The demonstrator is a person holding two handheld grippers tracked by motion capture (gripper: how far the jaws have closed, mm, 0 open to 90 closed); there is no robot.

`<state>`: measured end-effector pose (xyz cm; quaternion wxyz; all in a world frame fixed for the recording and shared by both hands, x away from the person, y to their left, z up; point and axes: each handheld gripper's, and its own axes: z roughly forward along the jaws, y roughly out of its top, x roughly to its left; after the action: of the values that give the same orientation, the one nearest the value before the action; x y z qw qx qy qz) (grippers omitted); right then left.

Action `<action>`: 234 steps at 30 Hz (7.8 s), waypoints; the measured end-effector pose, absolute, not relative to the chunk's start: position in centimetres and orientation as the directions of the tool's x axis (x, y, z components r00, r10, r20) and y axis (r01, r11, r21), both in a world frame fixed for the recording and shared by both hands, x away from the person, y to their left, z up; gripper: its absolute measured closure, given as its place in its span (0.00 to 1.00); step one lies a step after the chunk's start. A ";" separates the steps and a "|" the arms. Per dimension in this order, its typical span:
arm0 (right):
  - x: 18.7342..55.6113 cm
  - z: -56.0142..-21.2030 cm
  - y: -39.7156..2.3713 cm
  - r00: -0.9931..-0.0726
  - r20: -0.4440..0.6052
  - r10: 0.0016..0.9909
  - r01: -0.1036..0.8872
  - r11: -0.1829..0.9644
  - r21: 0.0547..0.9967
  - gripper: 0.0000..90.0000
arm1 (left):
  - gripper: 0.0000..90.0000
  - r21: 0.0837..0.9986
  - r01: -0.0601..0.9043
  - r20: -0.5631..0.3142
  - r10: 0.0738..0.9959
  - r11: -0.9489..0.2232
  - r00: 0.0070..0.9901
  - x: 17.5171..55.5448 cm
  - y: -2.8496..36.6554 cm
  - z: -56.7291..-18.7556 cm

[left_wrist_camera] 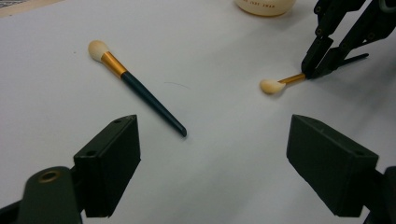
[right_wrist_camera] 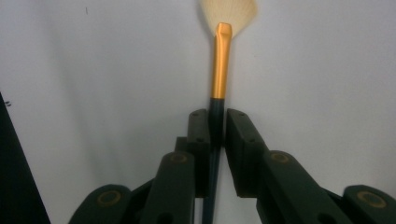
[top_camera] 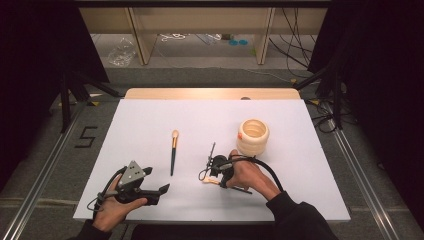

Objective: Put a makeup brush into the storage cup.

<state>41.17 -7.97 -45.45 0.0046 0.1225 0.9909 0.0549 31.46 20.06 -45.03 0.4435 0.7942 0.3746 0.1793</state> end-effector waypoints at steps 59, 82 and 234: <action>42.9 -36.1 -14.8 -0.916 -0.049 0.398 0.260 0.682 0.684 0.93 | 0.20 0.843 0.450 -0.068 0.772 -0.294 0.632 31.5 20.7 -44.8; 44.7 -33.4 -20.1 -0.805 -0.045 0.592 0.261 0.422 0.868 0.93 | 0.20 0.838 0.452 -0.059 0.773 -0.305 0.632 31.6 20.8 -44.9; 36.5 -42.6 -22.7 -0.621 0.067 0.781 0.407 0.248 0.879 0.19 | 0.19 0.789 0.487 -0.012 0.783 -0.375 0.622 36.6 19.6 -45.6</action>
<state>36.48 -22.66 -42.56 0.1969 0.3881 0.7652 0.4745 36.59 19.59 -45.63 0.3977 0.8080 0.3929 0.1858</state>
